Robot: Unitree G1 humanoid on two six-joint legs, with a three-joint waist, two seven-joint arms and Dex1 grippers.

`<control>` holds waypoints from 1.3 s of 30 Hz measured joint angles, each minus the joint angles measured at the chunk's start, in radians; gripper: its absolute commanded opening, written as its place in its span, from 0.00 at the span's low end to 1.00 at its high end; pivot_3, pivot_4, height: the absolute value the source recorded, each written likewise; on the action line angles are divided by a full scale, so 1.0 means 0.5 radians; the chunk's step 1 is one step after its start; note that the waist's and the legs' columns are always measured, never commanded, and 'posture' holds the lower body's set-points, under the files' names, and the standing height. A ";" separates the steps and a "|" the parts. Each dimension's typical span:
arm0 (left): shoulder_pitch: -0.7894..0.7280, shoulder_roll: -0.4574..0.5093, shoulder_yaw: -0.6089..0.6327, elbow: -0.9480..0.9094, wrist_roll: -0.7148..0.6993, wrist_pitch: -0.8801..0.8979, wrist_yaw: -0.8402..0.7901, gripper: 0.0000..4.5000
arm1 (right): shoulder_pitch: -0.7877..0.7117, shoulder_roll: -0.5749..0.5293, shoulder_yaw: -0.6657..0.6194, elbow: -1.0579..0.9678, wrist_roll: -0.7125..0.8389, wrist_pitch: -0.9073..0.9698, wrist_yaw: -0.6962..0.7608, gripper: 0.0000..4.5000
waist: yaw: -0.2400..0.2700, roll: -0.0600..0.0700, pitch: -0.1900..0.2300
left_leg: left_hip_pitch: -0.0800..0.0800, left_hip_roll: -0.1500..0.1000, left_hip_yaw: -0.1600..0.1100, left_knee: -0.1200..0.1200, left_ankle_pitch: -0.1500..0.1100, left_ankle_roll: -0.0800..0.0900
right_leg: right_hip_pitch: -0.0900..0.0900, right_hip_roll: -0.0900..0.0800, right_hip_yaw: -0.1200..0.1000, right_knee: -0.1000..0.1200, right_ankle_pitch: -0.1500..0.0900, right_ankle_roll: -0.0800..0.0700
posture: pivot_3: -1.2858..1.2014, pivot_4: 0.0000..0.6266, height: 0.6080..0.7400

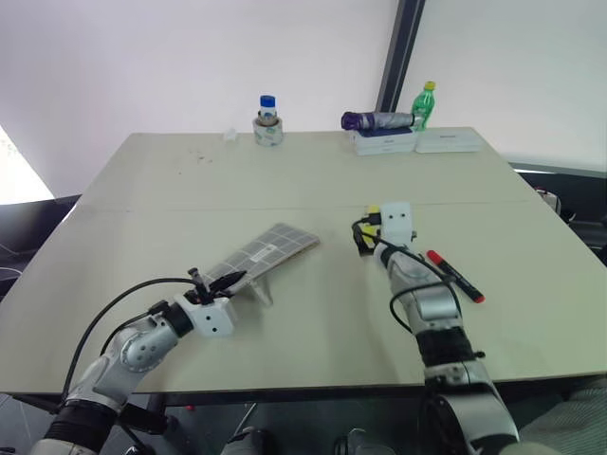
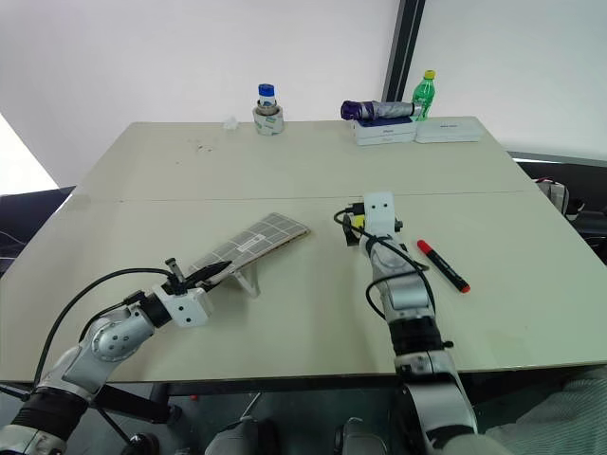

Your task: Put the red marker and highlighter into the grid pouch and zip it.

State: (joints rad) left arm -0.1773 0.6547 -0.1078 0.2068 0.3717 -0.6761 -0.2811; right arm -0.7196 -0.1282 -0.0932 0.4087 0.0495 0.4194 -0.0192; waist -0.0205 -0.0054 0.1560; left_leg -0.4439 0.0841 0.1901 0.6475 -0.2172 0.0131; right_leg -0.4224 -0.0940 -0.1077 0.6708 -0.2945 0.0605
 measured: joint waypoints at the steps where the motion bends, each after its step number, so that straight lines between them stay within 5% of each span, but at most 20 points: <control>1: 0.003 -0.001 0.000 -0.005 0.001 0.004 0.001 0.00 | -0.042 0.005 -0.017 0.063 0.010 0.002 -0.014 0.99 | 0.001 0.000 0.000 | 0.000 0.000 0.000 0.000 0.000 0.000 | 0.000 0.000 0.000 0.000 0.000 0.000 | 0.52 0.24 1.00; 12: 0.013 -0.023 0.001 -0.029 0.029 0.026 0.003 0.00 | -0.315 0.029 -0.046 0.658 0.000 -0.036 -0.133 0.99 | -0.007 0.000 0.000 | 0.000 0.000 0.002 -0.001 0.001 -0.001 | -0.001 0.000 0.001 0.001 0.000 0.000 | 0.52 0.24 1.00; 15: 0.013 -0.026 0.001 -0.030 0.032 0.026 0.003 0.00 | -0.334 0.043 -0.053 0.708 0.007 -0.075 -0.124 0.81 | -0.014 0.000 0.000 | 0.000 0.001 0.002 -0.001 0.001 -0.001 | -0.001 0.000 0.001 0.001 0.000 0.000 | 0.52 0.24 1.00; 20: 0.013 -0.037 0.001 -0.032 0.041 0.026 0.003 0.00 | -0.366 0.071 -0.056 0.770 0.022 -0.113 -0.099 0.23 | -0.018 0.000 0.000 | 0.000 0.001 0.001 -0.002 0.001 -0.001 | -0.001 0.000 0.001 0.001 0.000 0.000 | 0.52 0.24 1.00; 28: 0.013 -0.044 0.001 -0.038 0.045 0.029 0.003 0.00 | -0.278 -0.013 -0.065 0.704 0.042 -0.179 0.040 0.20 | -0.017 0.000 0.000 | 0.000 0.000 0.001 -0.002 0.001 -0.001 | -0.001 -0.001 0.001 0.001 0.000 0.000 | 0.52 0.24 1.00; 34: 0.011 -0.123 0.021 -0.050 -0.158 0.120 -0.044 0.00 | 0.028 -0.219 -0.033 0.139 0.351 -0.169 0.868 0.20 | -0.033 0.002 0.001 | 0.000 0.001 0.000 -0.003 0.001 -0.001 | -0.001 -0.001 0.001 0.001 0.000 0.001 | 0.52 0.24 1.00; 39: 0.019 -0.148 0.084 -0.171 -0.532 0.277 -0.224 0.00 | 0.319 -0.670 0.082 -0.598 0.744 0.146 1.734 0.20 | -0.034 0.001 0.001 | 0.001 0.000 -0.004 -0.002 -0.007 0.013 | 0.002 -0.001 0.001 -0.001 0.000 0.001 | 0.52 0.24 1.00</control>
State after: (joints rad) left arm -0.1678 0.5805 -0.0657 0.1216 0.1058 -0.5377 -0.3929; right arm -0.5598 -0.4632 -0.0522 0.1096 0.4215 0.4923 0.8479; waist -0.0374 -0.0048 0.1564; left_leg -0.4432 0.0844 0.1882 0.6464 -0.2209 0.0195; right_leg -0.4213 -0.0946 -0.1074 0.6705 -0.2946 0.0609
